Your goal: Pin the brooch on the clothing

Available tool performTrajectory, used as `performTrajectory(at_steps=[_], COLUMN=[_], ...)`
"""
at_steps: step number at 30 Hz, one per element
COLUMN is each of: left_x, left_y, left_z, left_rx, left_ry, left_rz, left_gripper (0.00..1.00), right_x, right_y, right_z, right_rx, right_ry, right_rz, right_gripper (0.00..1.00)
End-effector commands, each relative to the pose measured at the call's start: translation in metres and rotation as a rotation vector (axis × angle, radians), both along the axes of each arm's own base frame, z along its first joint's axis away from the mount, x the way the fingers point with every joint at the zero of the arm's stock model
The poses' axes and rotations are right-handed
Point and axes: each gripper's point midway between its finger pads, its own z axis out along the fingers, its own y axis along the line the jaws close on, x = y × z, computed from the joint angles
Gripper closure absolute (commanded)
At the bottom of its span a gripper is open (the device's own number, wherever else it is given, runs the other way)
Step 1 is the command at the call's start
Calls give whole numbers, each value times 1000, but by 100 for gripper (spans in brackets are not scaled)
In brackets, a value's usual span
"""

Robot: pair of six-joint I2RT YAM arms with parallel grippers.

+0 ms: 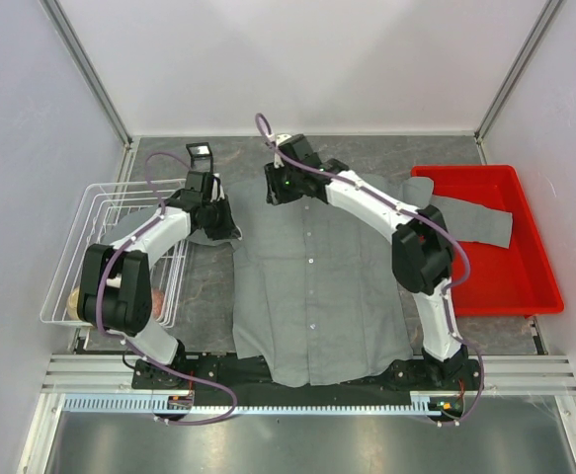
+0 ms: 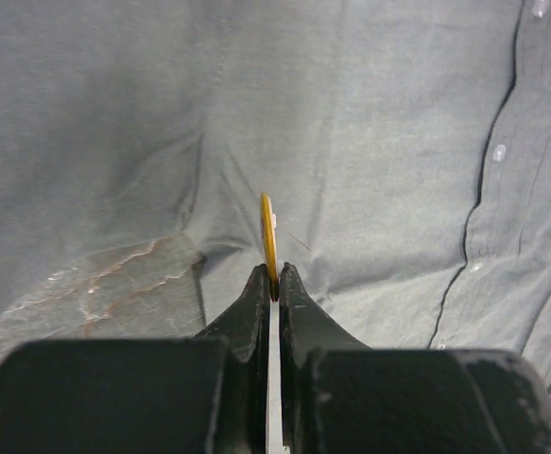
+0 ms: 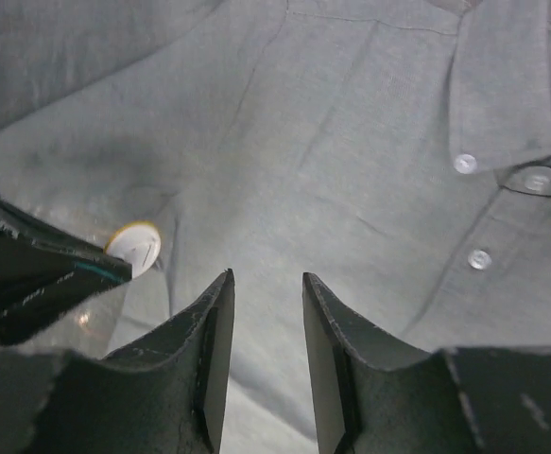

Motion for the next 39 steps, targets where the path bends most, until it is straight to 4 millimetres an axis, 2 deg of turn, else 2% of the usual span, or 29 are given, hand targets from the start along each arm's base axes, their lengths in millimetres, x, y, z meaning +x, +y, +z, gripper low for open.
performTrajectory(at_steps=[1, 3, 4, 6, 7, 9, 10, 11, 13, 15, 20, 26, 33, 36, 39], left_x=[21, 22, 23, 23, 23, 23, 22, 22, 22, 22, 23, 22, 23, 26, 29], left_y=[10, 12, 13, 12, 12, 12, 13, 13, 13, 13, 13, 14, 16, 18, 17], left_z=[22, 22, 22, 23, 24, 22, 21, 20, 19, 17, 17, 15, 12, 10, 7], left_rx=[-3, -1, 1, -8, -9, -11, -7, -7, -4, -4, -6, -3, 8, 21, 25], left_ry=[-76, -75, -78, -82, -84, -81, -78, -78, -76, -74, -75, -75, -70, -66, -59], left_rz=[77, 83, 86, 86, 86, 84, 88, 85, 84, 85, 88, 92, 100, 101, 99], left_gripper=[98, 98, 98, 98, 98, 98, 98, 98, 98, 98, 98, 98, 98, 98, 98], right_x=[12, 15, 18, 24, 25, 30, 32, 35, 38, 42, 48, 48, 39, 33, 28], right_y=[19, 27, 28, 30, 31, 33, 34, 37, 38, 43, 49, 53, 44, 42, 35], right_z=[-25, -24, -36, -36, -47, -50, -59, -57, -68, -67, -81, -89, -120, -131, -149], right_rx=[-58, -71, -100, -119, -135, -142, -155, -149, -160, -146, -151, -146, -210, -228, -266], right_ry=[-13, -45, -48, -76, -72, -85, -80, -90, -85, -93, -91, -84, -45, -25, 1], right_rz=[-175, -211, -229, -263, -267, -281, -280, -283, -284, -284, -281, -277, -281, -274, -267], right_gripper=[59, 59, 59, 58, 57, 56, 56, 56, 56, 56, 56, 56, 58, 62, 71])
